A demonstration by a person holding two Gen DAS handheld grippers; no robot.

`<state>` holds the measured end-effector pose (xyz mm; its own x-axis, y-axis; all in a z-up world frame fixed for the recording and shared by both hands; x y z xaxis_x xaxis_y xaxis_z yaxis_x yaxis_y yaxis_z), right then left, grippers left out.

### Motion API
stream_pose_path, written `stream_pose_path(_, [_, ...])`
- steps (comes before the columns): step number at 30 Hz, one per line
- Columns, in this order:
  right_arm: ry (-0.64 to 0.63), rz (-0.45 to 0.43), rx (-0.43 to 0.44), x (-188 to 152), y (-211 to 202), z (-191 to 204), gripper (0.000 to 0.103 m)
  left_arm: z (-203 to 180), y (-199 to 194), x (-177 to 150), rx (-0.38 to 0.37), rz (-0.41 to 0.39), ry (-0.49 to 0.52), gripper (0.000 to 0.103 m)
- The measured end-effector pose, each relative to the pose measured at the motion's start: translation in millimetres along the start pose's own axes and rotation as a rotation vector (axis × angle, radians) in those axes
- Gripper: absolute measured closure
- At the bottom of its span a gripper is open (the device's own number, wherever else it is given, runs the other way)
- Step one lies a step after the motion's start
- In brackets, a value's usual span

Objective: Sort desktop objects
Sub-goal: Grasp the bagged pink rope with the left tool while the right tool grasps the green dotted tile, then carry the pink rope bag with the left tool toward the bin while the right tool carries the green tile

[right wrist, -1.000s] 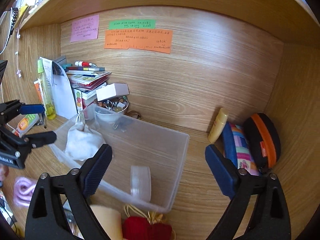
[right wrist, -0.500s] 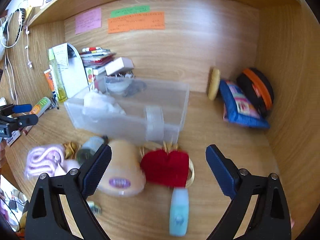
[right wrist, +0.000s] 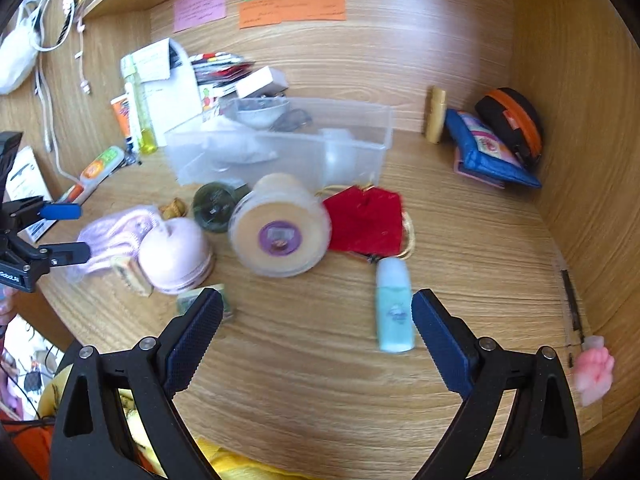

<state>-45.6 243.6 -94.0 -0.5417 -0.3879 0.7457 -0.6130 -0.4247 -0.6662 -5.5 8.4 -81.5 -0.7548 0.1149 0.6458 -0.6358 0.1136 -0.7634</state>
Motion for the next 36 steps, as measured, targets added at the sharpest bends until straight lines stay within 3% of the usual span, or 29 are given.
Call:
stream_pose_path(5, [0.023, 0.050, 0.120, -4.8, 20.7, 18.1, 0.009, 0.4, 29.6, 7.6, 0.012, 0.065, 0.005, 0.005])
stream_pose_path(15, [-0.024, 0.062, 0.124, -9.2, 33.0, 32.1, 0.010, -13.7, 55.3, 19.0, -0.021, 0.096, 0.060, 0.004])
stream_pose_path(21, [-0.078, 0.051, 0.109, -8.4, 33.7, 41.9, 0.028, -9.2, 61.1, 22.3, -0.031, 0.105, 0.024, 0.004])
stream_pose_path(26, [-0.095, 0.042, 0.108, -6.2, 34.5, 43.9, 0.049, -3.4, 56.7, 16.3, -0.017, 0.064, 0.007, 0.009])
stream_pose_path(28, [-0.094, 0.043, 0.116, -4.7, 35.0, 44.3, 0.059, 0.6, 54.4, 15.2, -0.008, 0.052, -0.006, 0.015])
stream_pose_path(30, [-0.090, 0.050, 0.125, -2.5, 36.3, 43.3, 0.071, 7.9, 51.5, 16.9, -0.004, 0.048, -0.025, 0.029])
stream_pose_path(36, [-0.062, 0.048, 0.155, 0.9, 36.0, 37.2, 0.072, 27.2, 44.5, 15.6, -0.007, 0.032, -0.106, 0.038])
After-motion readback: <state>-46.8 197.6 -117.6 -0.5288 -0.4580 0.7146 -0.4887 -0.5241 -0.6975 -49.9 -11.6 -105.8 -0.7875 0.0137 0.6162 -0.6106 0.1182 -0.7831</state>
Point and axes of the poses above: each gripper's, at about its wrist camera, not at the fingertips, and y roughly the way its jaws point, z to its left, x to its top, the point moved 3 cm from there along y, roughly the way its jaws point, and after that the axes turned 2 degrees about -y, right-handed, at the moved point
